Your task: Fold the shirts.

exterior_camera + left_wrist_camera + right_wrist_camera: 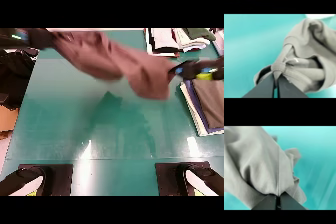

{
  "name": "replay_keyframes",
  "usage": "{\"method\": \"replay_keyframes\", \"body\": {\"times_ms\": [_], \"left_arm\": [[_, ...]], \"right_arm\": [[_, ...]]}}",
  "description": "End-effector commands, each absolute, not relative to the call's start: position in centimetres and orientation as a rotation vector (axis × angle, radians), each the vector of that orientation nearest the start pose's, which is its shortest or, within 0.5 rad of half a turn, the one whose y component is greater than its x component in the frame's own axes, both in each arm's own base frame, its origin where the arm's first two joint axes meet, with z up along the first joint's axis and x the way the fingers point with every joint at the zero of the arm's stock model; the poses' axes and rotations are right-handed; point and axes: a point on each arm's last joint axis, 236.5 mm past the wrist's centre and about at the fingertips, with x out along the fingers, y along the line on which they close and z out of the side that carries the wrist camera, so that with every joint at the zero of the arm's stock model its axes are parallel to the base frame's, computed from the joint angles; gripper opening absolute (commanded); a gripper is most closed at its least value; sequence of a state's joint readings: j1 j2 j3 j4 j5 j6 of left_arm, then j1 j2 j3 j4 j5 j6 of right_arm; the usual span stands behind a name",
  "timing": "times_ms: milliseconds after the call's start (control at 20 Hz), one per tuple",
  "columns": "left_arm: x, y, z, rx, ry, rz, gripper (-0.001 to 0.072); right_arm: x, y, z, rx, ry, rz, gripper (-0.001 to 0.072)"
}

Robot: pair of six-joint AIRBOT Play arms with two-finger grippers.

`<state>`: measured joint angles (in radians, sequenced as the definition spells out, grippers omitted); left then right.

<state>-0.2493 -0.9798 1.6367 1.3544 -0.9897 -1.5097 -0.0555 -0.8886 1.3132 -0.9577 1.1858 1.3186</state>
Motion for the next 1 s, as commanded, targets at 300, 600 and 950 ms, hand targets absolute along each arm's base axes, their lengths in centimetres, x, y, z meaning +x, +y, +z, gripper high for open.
{"method": "replay_keyframes", "body": {"times_ms": [300,600,950], "left_arm": [[27.2,-11.9,44.3,-0.054,0.112,-0.450,0.0027],[35.8,-14.3,21.0,-0.025,0.738,-0.432,0.0027],[35.2,-13.9,6.7,-0.006,1.063,-0.394,0.0027]], "right_arm": [[30.3,9.8,34.2,0.166,0.496,0.463,0.0019],[32.3,15.9,15.4,0.206,0.996,0.588,0.0020],[33.6,17.3,1.6,0.268,1.243,0.516,0.0555]]}}
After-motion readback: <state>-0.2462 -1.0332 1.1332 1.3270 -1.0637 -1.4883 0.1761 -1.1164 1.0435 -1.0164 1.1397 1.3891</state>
